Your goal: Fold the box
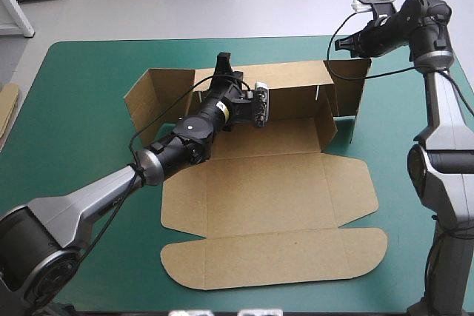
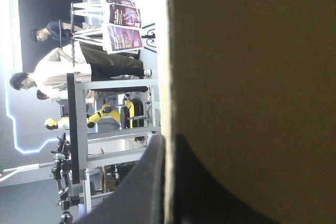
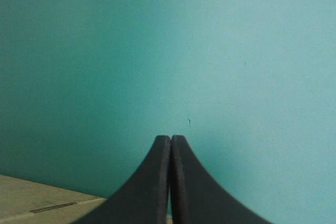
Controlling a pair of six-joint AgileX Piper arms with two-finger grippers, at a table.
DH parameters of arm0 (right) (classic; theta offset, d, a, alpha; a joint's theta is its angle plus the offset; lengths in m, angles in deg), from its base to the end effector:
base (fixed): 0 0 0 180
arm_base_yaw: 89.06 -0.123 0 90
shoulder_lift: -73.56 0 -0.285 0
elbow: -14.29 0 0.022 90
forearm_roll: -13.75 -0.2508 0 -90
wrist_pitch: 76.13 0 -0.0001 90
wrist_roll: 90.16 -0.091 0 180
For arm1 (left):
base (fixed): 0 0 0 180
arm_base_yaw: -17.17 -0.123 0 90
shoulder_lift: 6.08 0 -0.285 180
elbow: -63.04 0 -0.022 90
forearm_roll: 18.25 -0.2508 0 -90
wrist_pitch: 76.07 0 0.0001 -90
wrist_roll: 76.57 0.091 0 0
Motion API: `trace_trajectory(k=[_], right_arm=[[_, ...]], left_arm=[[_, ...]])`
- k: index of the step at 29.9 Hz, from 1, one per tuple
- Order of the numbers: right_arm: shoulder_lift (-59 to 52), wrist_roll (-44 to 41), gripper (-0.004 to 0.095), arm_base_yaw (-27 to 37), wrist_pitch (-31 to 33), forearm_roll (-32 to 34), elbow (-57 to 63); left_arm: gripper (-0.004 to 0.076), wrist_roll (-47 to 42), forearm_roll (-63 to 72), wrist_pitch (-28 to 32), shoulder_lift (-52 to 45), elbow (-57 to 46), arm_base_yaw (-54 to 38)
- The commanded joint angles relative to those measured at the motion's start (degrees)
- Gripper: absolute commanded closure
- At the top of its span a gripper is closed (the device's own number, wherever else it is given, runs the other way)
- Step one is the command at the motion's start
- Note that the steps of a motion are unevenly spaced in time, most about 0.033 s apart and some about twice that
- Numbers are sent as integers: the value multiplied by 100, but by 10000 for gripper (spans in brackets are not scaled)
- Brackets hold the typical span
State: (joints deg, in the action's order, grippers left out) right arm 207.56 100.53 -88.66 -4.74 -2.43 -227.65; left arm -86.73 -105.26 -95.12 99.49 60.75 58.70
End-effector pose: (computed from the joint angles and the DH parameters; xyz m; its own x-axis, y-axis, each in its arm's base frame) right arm 0.4830 0.0207 0.3563 -0.7779 -0.0853 -0.6225 -0.2274 0.9618 0.1523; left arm 0.3217 -0.2451 0.3137 0.3294 0.9371 -0.1153 0.3271 0.0013 0.9450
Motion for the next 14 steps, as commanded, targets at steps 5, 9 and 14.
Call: trace_trajectory(k=[5, 9, 14], right_arm=[[-475, 82, 927, 38, 3, -253, 50], [-688, 176, 927, 38, 3, -241, 414], [-1092, 282, 927, 38, 3, -266, 948]], left_arm=[[732, -72, -181, -82, -296, 150, 27], [732, -72, -181, -81, -296, 150, 27], [732, -72, -181, -81, -296, 150, 27]])
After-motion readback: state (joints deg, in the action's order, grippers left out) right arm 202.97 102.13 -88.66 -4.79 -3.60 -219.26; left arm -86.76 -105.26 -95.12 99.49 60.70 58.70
